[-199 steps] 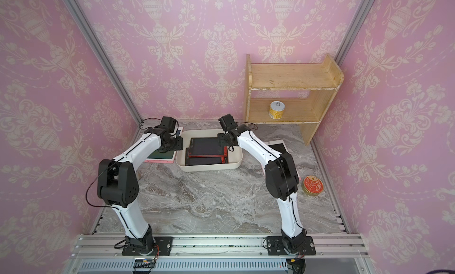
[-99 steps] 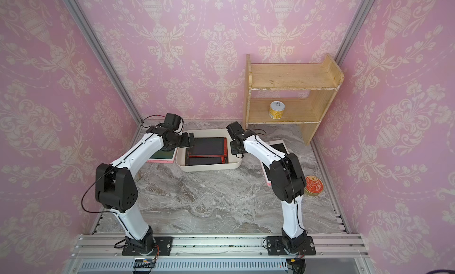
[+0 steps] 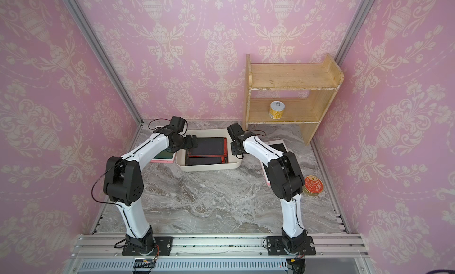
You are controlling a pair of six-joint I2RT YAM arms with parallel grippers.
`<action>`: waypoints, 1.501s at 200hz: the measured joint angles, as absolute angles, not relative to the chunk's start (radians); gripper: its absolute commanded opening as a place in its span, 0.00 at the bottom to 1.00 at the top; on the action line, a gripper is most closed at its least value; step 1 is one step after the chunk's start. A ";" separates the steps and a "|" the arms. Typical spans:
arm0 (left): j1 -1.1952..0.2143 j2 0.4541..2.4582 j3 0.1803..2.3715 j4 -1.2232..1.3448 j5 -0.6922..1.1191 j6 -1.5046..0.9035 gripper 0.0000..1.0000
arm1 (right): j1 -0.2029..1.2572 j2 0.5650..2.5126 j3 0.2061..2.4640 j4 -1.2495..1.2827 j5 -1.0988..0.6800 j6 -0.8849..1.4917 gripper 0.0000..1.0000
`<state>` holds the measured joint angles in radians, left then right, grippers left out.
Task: Take out the writing tablet from the storage box
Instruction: Pick up the writing tablet from the storage box.
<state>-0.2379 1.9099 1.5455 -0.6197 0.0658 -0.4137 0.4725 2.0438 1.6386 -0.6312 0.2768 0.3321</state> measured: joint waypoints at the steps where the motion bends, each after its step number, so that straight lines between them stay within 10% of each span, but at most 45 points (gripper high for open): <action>1: -0.238 1.911 1.546 -0.619 0.066 -0.414 0.99 | 0.472 2.045 1.639 -0.631 0.277 0.332 0.47; 64: -0.238 1.987 1.546 -0.617 0.049 -0.409 0.99 | 0.471 2.075 1.618 -0.606 0.267 0.332 0.34; 130: -0.240 2.050 1.581 -0.609 0.050 -0.397 0.99 | 0.467 2.075 1.603 -0.585 0.259 0.326 0.00; 300: -0.241 2.119 1.610 -0.582 0.121 -0.392 0.99 | 0.467 2.075 1.597 -0.565 0.242 0.324 0.00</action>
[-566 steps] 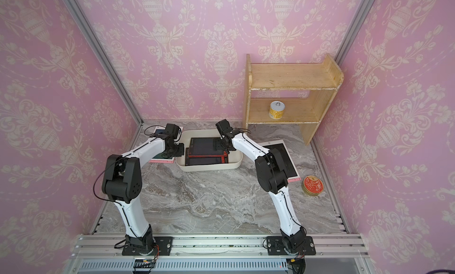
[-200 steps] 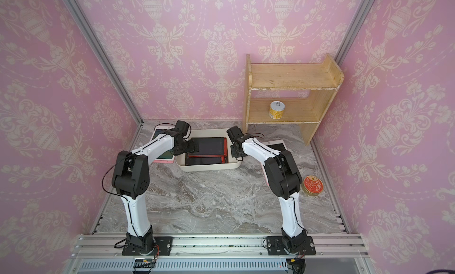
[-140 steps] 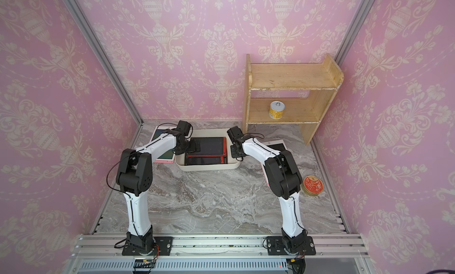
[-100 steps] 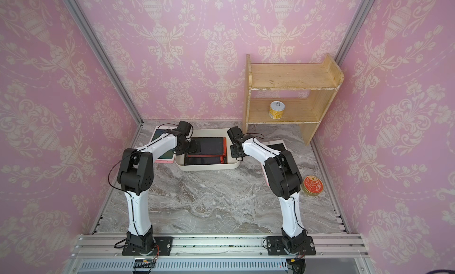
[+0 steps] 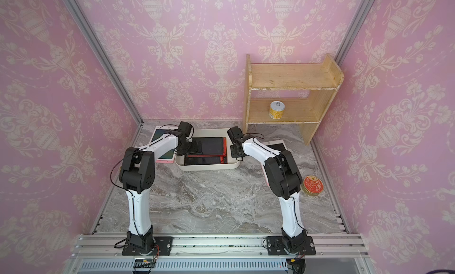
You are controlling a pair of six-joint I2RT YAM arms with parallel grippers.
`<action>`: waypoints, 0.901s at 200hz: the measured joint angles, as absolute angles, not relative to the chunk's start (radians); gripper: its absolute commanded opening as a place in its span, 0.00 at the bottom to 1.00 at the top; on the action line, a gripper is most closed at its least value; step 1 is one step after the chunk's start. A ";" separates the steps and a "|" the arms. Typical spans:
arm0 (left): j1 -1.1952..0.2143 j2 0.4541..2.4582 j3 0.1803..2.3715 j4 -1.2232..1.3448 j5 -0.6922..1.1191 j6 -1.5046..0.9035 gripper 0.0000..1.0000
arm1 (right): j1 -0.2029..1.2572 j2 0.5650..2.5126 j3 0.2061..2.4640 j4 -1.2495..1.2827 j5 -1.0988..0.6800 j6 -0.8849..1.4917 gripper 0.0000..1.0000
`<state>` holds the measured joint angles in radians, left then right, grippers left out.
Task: Take out the writing tablet from the storage box
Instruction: Pick up the writing tablet from the storage box.
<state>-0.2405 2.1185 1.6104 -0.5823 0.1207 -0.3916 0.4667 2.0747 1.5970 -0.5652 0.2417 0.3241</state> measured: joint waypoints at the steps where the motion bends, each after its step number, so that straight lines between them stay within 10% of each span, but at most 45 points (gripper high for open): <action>1: -0.241 2.119 1.610 -0.582 0.122 -0.392 0.99 | 0.467 2.075 1.597 -0.565 0.242 0.324 0.00; 180: -0.313 2.142 1.660 -0.479 0.290 -0.537 0.99 | 0.467 2.071 1.590 -0.555 0.232 0.333 0.00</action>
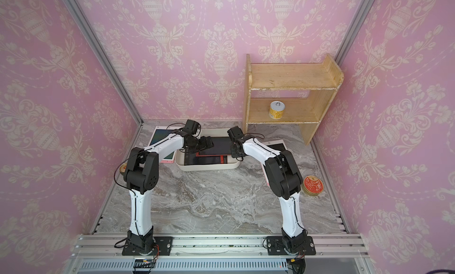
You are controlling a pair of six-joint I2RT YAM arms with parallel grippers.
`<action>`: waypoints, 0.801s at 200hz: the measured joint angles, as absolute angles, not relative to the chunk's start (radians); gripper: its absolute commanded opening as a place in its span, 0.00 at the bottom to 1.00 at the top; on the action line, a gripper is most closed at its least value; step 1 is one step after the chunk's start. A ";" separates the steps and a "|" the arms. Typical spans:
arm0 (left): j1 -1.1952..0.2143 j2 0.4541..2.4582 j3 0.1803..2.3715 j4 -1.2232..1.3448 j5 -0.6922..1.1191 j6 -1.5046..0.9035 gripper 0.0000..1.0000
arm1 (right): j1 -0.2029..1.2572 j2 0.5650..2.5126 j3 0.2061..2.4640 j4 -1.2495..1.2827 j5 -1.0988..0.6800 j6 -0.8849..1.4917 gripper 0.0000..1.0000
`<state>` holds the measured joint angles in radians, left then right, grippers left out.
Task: Take out the writing tablet from the storage box
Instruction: Pick up the writing tablet from the storage box.
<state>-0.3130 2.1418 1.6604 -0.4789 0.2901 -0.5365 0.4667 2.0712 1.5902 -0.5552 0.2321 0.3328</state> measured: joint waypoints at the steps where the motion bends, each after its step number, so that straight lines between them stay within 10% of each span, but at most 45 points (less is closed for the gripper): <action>1: -0.313 2.143 1.660 -0.479 0.290 -0.537 0.99 | 0.467 2.071 1.590 -0.555 0.232 0.333 0.00; 160: -0.316 2.168 1.699 -0.568 0.189 -0.408 0.99 | 0.467 2.069 1.586 -0.550 0.232 0.337 0.00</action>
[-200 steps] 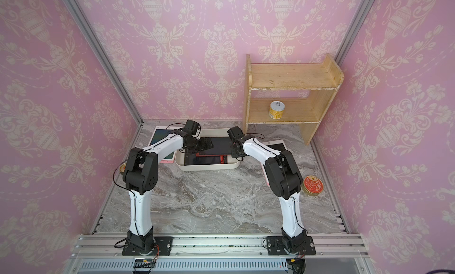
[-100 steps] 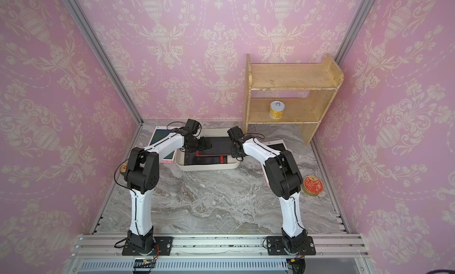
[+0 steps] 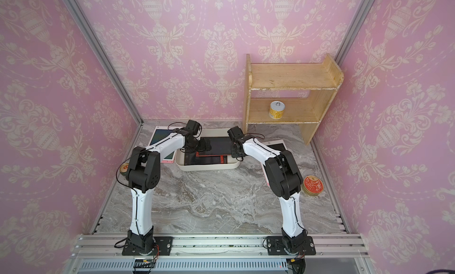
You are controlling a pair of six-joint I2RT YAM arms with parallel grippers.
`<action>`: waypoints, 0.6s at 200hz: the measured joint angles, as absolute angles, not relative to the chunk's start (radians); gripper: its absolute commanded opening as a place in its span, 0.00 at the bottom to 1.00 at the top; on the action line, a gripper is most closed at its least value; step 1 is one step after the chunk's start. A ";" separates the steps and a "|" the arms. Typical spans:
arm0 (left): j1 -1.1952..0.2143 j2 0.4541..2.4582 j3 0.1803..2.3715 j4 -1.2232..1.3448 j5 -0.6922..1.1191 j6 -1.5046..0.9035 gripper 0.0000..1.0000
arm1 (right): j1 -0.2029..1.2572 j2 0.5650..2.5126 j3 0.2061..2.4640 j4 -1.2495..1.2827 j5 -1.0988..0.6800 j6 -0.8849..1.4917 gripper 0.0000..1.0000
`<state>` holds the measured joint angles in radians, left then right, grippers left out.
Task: Take out the writing tablet from the storage box
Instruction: Pick up the writing tablet from the storage box.
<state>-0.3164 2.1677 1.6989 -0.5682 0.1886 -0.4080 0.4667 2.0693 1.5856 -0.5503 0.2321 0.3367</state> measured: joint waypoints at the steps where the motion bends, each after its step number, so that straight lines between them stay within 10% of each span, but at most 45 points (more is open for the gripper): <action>1: -0.316 2.168 1.699 -0.567 0.189 -0.408 0.99 | 0.467 2.069 1.586 -0.550 0.232 0.337 0.00; 120: -0.344 2.182 1.699 -0.494 0.257 -0.465 0.99 | 0.458 2.064 1.574 -0.534 0.229 0.342 0.00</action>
